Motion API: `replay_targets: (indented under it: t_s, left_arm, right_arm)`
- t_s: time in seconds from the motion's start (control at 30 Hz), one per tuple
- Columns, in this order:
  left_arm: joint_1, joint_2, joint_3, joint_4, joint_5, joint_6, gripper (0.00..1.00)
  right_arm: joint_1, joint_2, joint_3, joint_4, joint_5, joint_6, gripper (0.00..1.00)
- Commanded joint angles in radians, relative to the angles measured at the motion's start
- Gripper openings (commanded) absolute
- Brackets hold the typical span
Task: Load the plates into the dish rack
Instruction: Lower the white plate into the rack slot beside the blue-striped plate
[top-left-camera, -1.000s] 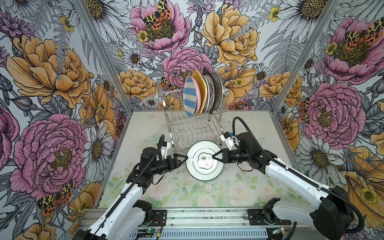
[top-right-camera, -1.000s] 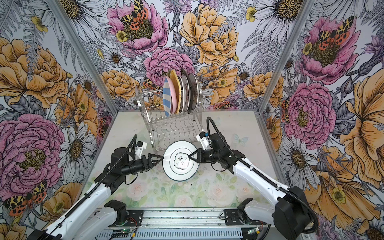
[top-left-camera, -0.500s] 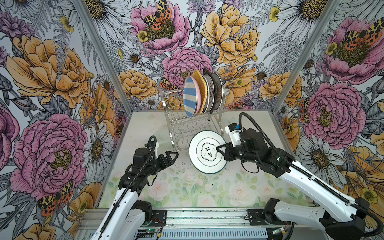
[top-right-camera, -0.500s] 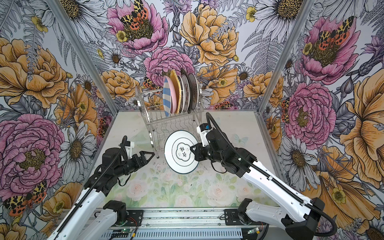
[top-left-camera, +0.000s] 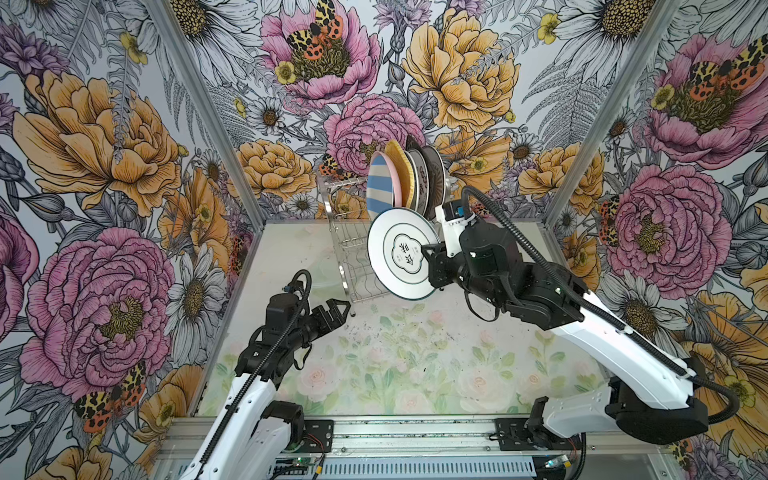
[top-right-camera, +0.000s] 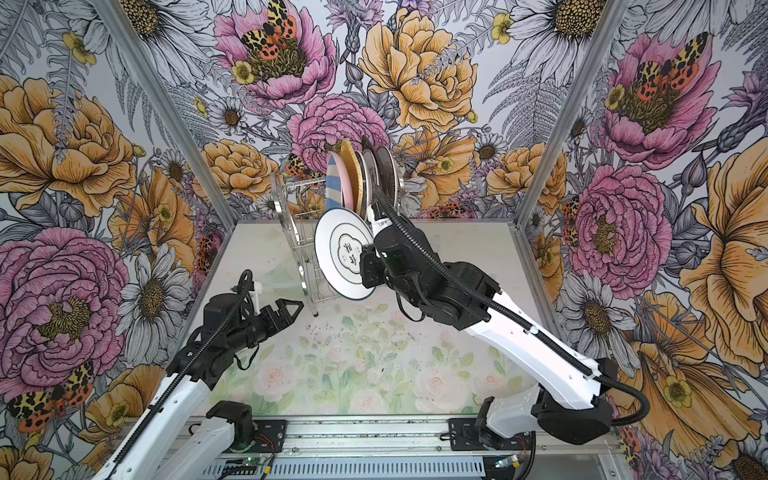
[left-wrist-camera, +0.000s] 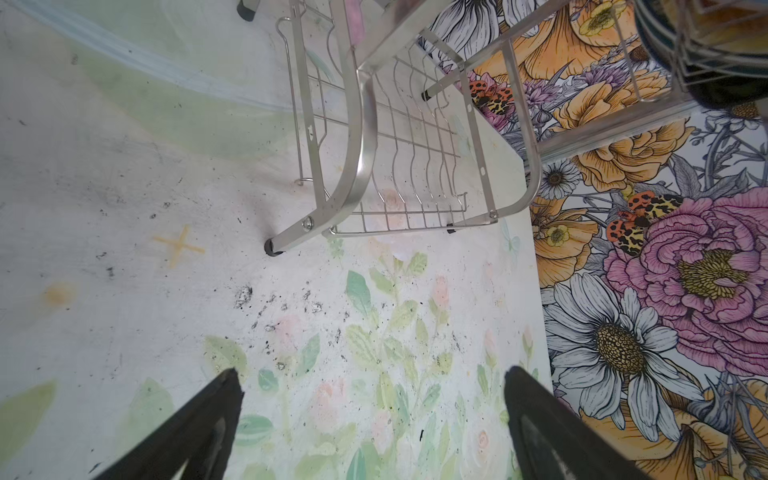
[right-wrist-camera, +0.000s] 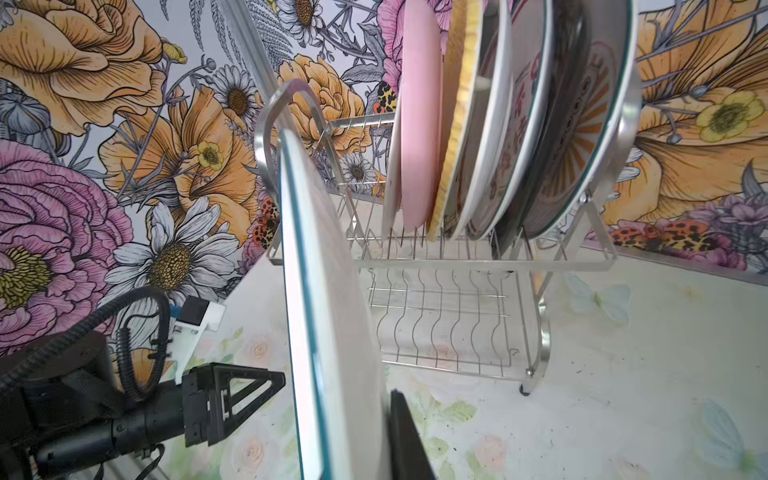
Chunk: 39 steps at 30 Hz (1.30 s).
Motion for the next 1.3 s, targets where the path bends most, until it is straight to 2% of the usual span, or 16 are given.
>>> replay_targets:
  t_s: [0.0,0.3,0.63,0.97,1.27]
  left_arm:
    - [0.012,-0.010,0.021,-0.003,-0.026,0.026,0.99]
    - [0.014,-0.019,0.009,-0.005,-0.033,0.022,0.99]
    - [0.016,-0.029,0.004,-0.009,-0.037,0.019,0.99]
    - [0.017,-0.018,0.004,-0.007,-0.053,0.025,0.98]
    - [0.017,0.002,0.007,-0.003,-0.056,0.030,0.99]
  right_arm:
    - [0.011,0.067,0.148,0.028,0.141,-0.086,0.00]
    - [0.016,0.313,0.484,0.031,0.287,-0.178,0.00]
    - [0.003,0.614,0.850,0.041,0.373,-0.292,0.00]
    - [-0.001,0.745,0.874,0.217,0.476,-0.351,0.00]
    - [-0.042,0.807,0.875,0.328,0.505,-0.392,0.00]
